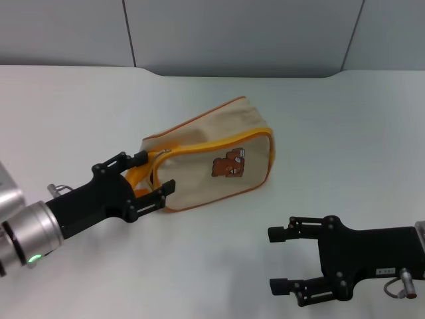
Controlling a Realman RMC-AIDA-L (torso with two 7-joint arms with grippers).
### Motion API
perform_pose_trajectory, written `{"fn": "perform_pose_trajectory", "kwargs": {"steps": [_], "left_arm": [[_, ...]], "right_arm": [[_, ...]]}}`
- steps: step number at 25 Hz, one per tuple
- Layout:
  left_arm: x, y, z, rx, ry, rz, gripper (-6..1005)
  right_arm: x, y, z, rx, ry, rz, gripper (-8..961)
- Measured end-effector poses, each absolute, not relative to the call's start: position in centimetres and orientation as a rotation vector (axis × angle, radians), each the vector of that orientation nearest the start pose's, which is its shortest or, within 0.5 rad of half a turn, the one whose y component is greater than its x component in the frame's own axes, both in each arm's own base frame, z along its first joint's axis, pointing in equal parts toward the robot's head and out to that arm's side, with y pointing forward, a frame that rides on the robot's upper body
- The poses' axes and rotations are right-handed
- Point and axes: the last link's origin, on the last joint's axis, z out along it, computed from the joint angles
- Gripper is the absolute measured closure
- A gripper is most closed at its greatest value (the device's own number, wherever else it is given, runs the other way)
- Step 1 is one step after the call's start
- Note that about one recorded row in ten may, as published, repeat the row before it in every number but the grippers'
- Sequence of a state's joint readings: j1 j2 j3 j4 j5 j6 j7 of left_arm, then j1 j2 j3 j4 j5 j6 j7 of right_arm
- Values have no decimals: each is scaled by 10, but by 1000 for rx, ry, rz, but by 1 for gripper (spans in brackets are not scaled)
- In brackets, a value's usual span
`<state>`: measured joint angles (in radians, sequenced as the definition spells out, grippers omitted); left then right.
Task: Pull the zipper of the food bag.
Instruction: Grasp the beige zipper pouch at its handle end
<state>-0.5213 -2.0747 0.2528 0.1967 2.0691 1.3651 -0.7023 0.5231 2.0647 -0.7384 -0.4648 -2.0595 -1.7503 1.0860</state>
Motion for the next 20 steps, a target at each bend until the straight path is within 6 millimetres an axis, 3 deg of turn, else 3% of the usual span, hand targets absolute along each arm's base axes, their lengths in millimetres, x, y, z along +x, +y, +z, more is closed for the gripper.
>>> {"fn": "perform_pose_trajectory", "kwargs": {"steps": [11,20], "left_arm": [[-300,314,-52,-2418,-425,-710,199],[-297,313,-53,-2423,-416,-731,492]], "right_arm": [[264,274,-32,-2995,377,836,130],[264,275,-32,-2991,377,838,130]]}}
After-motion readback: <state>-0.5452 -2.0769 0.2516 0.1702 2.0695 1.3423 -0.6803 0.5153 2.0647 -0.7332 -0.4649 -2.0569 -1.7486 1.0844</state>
